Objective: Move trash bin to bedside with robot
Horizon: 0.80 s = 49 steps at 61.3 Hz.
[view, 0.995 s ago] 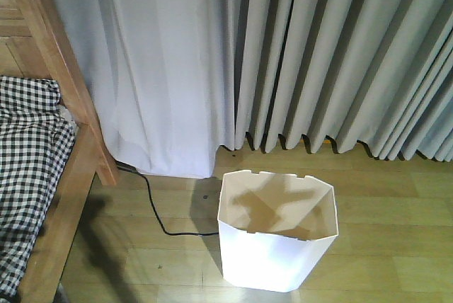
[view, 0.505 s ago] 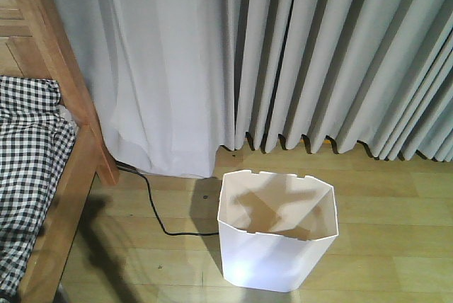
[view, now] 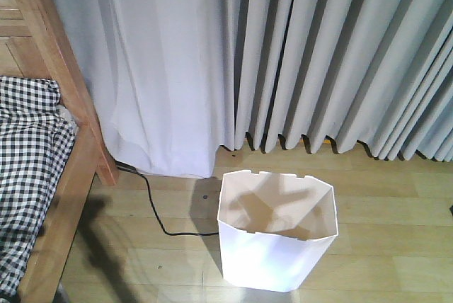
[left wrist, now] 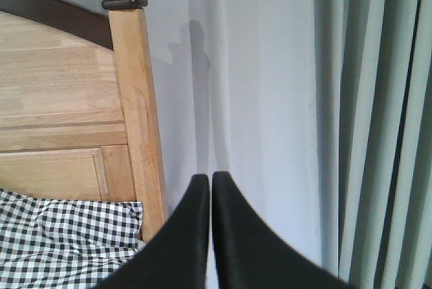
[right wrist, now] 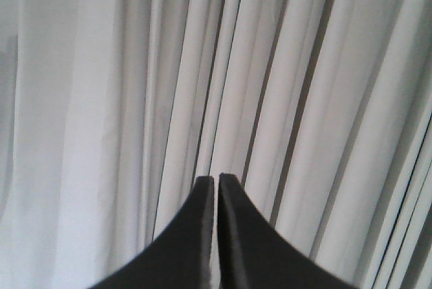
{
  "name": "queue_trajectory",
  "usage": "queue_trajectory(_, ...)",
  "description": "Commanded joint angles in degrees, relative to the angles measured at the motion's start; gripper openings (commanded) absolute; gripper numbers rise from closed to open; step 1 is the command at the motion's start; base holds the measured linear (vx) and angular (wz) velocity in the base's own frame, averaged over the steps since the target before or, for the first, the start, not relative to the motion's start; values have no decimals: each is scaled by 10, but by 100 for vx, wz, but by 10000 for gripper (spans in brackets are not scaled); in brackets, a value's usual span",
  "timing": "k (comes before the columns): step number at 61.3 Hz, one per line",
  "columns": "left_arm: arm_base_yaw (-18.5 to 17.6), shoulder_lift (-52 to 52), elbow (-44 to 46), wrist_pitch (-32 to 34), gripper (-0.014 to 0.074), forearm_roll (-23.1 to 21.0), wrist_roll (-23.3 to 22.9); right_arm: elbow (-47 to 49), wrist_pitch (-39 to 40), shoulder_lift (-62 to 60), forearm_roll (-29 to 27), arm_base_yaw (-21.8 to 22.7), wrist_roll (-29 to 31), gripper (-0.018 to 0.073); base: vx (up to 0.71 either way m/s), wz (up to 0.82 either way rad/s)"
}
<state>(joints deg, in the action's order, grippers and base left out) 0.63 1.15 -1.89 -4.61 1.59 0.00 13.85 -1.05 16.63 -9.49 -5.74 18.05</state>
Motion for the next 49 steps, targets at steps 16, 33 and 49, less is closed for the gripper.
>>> queue_trajectory(16, -4, 4, -7, 42, -6, -5, -8, -111, 76, -61, 115, 83, -150, -8, 0, 0)
queue_trajectory(33, -4, 3, -7, 43, -6, -5, -8, -155, 29, -179, 123, 85, -177, -8, 0, 0)
queue_trajectory(49, -4, 3, -7, 42, -6, -5, -8, -155, 28, -179, 133, 86, -197, -8, 0, 0)
